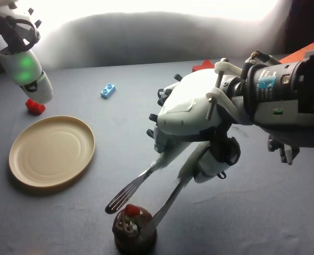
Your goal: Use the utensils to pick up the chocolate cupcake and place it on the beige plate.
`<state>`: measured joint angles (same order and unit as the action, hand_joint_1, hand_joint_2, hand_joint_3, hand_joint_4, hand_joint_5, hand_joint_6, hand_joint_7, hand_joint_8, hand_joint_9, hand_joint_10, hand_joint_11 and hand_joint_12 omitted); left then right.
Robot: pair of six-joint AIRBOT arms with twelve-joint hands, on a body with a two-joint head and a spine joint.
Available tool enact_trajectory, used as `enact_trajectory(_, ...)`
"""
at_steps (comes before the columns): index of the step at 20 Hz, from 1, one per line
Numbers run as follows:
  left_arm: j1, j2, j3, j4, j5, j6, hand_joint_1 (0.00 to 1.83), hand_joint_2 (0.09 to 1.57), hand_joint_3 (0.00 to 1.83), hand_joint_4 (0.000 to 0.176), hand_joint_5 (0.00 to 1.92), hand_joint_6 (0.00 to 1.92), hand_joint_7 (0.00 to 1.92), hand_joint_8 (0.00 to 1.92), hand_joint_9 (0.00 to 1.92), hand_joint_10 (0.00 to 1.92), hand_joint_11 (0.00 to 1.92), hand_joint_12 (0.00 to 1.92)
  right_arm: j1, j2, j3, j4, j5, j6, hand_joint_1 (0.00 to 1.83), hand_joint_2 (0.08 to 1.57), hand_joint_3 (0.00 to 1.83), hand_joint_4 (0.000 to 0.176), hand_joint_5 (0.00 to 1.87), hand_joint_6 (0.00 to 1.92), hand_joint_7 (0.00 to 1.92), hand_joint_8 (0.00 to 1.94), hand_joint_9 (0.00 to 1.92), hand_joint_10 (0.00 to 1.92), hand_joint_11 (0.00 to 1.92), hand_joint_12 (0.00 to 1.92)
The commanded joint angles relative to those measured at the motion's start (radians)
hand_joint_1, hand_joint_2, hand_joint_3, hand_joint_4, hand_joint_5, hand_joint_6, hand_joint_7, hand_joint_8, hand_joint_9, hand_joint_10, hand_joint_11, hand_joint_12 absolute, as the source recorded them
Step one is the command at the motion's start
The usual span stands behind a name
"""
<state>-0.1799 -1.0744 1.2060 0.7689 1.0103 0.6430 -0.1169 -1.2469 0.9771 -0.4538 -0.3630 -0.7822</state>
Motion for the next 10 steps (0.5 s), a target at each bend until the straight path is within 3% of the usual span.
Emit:
enact_trajectory(1,-0.008,0.009,0.003,0.068,-0.023,0.008,0.4,0.93,0.0,0.0,0.0,0.0,0.0,0.0,0.01,0.0,0.0,0.22,0.001,0.004,0.0,-0.025,0.091,0.001,1.02,1.06,0.0,0.0,0.76,0.01,0.81,0.01,0.76,0.01,0.16,1.26)
enact_trajectory(5,-0.008,0.009,0.002,0.068,-0.023,0.008,0.41,0.92,0.0,0.0,0.02,0.0,0.0,0.0,0.01,0.0,0.0,0.19,-0.005,0.002,0.0,-0.031,0.092,0.001,1.0,1.07,0.0,0.0,0.77,0.01,0.81,0.01,0.78,0.02,0.18,1.25)
enact_trajectory(10,-0.009,0.009,0.003,0.068,-0.023,0.008,0.41,0.92,0.0,0.0,0.01,0.0,0.0,0.0,0.03,0.0,0.0,0.3,-0.009,-0.007,0.001,-0.054,0.096,0.002,1.01,1.06,0.0,0.0,0.76,0.0,0.8,0.0,0.77,0.01,0.23,1.27)
